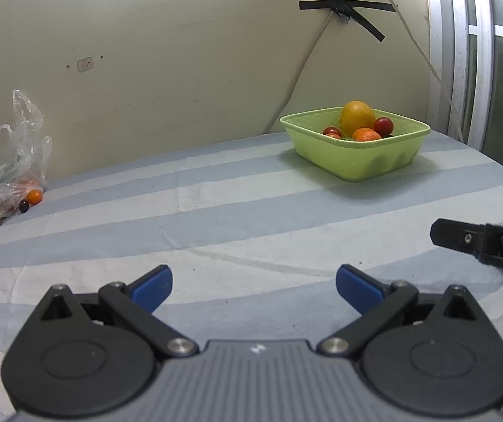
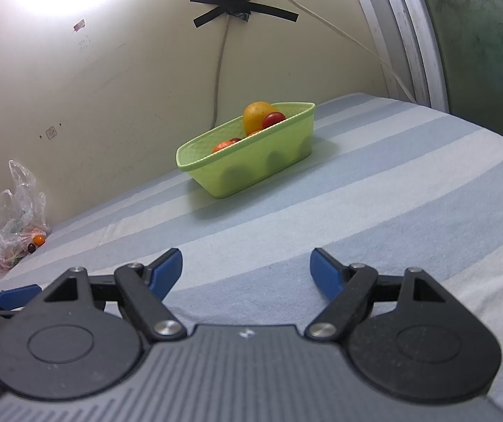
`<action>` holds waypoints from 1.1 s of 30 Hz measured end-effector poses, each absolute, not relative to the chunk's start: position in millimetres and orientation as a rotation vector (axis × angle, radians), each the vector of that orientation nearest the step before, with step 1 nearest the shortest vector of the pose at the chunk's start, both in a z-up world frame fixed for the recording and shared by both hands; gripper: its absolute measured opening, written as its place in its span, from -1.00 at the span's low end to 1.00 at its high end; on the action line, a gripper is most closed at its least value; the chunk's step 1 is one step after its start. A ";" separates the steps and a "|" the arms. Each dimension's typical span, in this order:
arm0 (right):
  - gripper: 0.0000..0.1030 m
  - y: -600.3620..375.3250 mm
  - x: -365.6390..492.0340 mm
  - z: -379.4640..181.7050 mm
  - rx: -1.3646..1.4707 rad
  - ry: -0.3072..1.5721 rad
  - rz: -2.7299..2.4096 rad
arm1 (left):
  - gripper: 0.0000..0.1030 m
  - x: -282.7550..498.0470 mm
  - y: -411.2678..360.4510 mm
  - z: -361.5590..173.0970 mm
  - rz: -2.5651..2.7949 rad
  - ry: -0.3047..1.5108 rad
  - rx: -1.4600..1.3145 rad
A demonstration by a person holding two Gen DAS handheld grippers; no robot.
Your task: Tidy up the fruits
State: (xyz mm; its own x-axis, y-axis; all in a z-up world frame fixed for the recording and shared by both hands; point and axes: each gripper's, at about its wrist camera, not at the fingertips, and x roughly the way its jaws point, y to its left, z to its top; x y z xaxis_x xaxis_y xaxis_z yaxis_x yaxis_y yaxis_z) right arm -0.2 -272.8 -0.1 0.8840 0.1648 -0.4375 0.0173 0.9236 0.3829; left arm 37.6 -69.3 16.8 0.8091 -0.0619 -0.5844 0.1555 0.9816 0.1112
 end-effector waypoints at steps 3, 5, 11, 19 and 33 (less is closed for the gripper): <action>0.59 -272.6 -0.1 -0.3 0.390 0.485 0.080 | 1.00 37.5 -69.7 16.3 -0.118 0.621 0.157; 0.59 -272.3 -0.3 -0.2 0.388 0.485 0.081 | 1.00 37.6 -69.2 16.2 -0.117 0.620 0.156; 0.59 -272.0 -0.9 -0.2 0.390 0.482 0.084 | 1.00 37.3 -69.0 16.2 -0.119 0.624 0.150; 0.60 -272.7 -1.9 -0.3 0.398 0.482 0.086 | 1.00 35.3 -71.3 18.8 -0.137 0.616 0.136; 0.61 -272.2 -0.7 -0.3 0.397 0.485 0.086 | 1.00 36.1 -70.0 20.6 -0.125 0.604 0.121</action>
